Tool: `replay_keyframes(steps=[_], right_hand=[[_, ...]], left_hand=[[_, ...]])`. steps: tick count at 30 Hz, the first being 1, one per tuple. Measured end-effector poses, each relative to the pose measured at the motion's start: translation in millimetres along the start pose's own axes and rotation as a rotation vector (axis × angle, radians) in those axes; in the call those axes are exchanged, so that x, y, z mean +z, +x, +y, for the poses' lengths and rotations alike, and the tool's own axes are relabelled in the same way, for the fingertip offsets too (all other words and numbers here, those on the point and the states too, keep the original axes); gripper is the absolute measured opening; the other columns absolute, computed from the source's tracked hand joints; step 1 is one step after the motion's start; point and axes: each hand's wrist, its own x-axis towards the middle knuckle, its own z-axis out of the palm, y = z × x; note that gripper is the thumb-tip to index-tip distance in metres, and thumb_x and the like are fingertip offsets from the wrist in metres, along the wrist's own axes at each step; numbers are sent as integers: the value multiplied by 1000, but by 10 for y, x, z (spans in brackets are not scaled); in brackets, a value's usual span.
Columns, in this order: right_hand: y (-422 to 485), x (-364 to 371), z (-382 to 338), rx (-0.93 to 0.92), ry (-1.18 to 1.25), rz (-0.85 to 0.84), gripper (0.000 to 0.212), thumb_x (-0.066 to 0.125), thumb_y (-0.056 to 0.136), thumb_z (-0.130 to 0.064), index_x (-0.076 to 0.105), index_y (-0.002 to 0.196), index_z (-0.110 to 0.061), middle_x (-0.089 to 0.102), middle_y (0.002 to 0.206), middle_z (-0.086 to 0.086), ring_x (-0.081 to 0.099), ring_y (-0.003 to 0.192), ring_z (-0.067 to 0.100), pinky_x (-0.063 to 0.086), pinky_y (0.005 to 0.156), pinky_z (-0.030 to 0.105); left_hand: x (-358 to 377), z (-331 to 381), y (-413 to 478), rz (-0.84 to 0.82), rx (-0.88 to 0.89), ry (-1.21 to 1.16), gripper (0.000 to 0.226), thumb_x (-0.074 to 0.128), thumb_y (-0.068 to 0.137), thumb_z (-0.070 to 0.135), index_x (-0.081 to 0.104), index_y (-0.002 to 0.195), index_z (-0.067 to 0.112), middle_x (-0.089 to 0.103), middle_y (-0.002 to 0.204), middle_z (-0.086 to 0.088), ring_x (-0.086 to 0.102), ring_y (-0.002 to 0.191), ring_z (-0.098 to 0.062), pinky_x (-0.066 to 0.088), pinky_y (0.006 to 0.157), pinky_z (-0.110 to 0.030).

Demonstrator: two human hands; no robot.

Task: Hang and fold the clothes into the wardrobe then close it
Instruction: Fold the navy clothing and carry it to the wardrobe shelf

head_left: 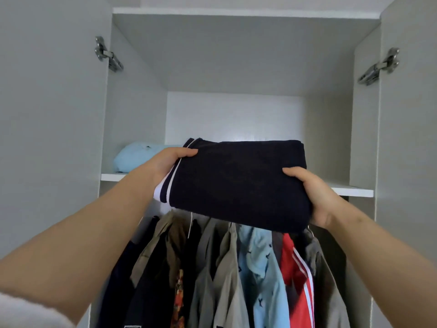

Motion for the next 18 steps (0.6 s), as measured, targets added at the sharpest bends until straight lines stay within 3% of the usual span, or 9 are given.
replay_keyframes(steps=[4,7,12,18], right_hand=[[559,79,-148,-54,-37,20,20,60,85,-30,67,96,-16,75,85,3,72,69,18,53,57,27],[991,139,-308,-56,-29,70,19,60,85,-30,66,95,-15,75,78,5,71,63,19,53,51,26],[1542,21,-419,-63,-69,149,22,63,83,-33,67,97,-16,75,82,3,72,65,19,50,58,29],[2061,-172,-495,-60,-136,208,22,64,82,-34,68,94,-16,75,78,4,70,66,21,50,61,30]], left_hand=[[-144,153,522,-19,59,5,17,56,88,17,67,94,6,71,83,-10,69,69,-23,52,72,-35],[-180,323,949,-8,118,49,14,57,88,18,66,89,7,72,69,-7,68,58,-20,51,61,-30],[-175,483,1627,-82,125,85,17,55,91,19,65,85,7,71,64,-7,68,52,-19,52,41,-25],[-139,460,2174,-98,108,114,17,56,90,20,66,90,7,73,71,-7,70,58,-20,55,49,-27]])
